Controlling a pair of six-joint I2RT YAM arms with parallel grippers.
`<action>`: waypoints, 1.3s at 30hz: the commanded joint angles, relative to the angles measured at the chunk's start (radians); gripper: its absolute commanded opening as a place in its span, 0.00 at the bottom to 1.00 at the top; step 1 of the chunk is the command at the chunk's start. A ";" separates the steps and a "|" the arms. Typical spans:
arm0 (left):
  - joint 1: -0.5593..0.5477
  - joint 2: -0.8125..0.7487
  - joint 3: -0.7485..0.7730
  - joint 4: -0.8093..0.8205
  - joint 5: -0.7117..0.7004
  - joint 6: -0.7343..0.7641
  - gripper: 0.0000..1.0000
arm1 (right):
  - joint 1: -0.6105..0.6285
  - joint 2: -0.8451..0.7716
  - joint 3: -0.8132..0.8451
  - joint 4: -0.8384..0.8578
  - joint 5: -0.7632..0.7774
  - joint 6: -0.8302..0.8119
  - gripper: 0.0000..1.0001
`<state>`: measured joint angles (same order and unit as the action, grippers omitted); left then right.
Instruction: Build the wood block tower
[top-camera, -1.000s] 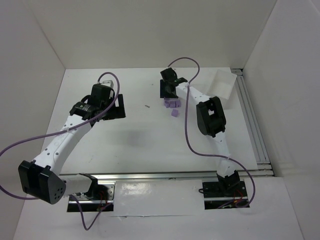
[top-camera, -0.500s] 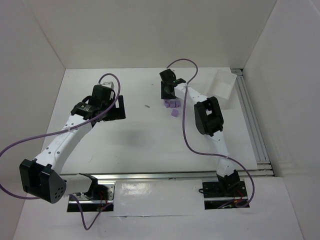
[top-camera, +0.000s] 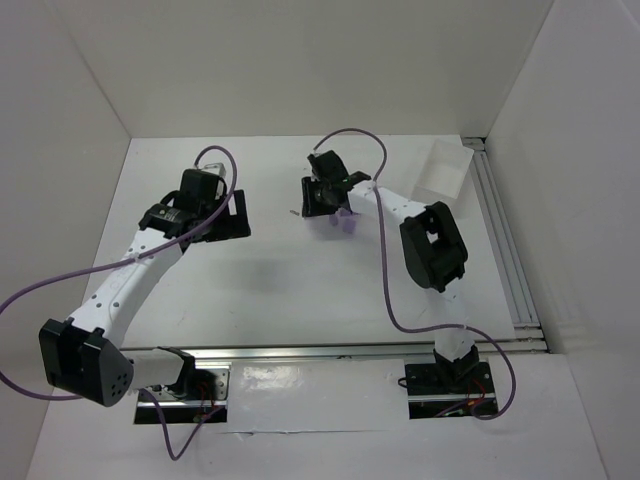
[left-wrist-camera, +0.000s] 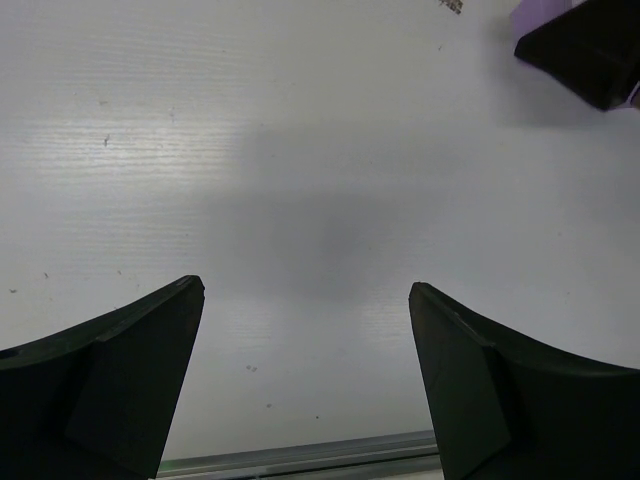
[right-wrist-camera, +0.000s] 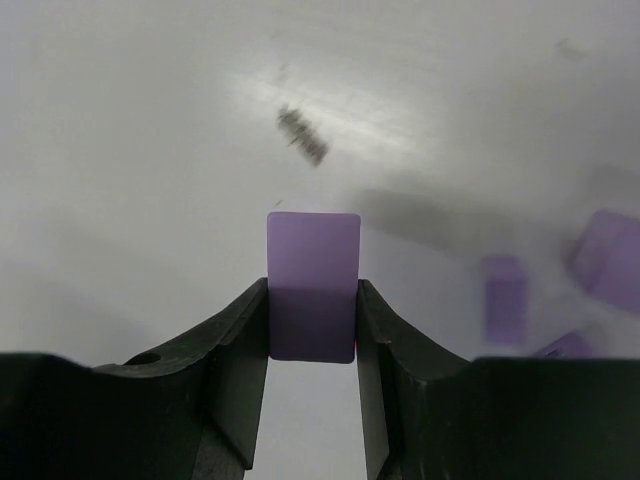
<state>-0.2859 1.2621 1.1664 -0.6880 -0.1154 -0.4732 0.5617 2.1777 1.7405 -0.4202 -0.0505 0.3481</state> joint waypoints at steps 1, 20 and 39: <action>0.010 -0.007 -0.001 0.012 0.068 0.001 0.97 | 0.053 -0.143 -0.136 0.110 -0.104 0.017 0.28; 0.019 0.022 0.009 0.021 0.160 0.001 0.97 | 0.224 -0.249 -0.369 0.051 0.110 0.083 0.60; 0.019 0.002 0.009 -0.018 0.132 0.011 0.97 | 0.262 -0.335 -0.426 0.031 0.104 0.095 0.54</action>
<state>-0.2733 1.2858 1.1664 -0.7036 0.0296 -0.4728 0.8116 1.8404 1.3182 -0.3859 0.0635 0.4309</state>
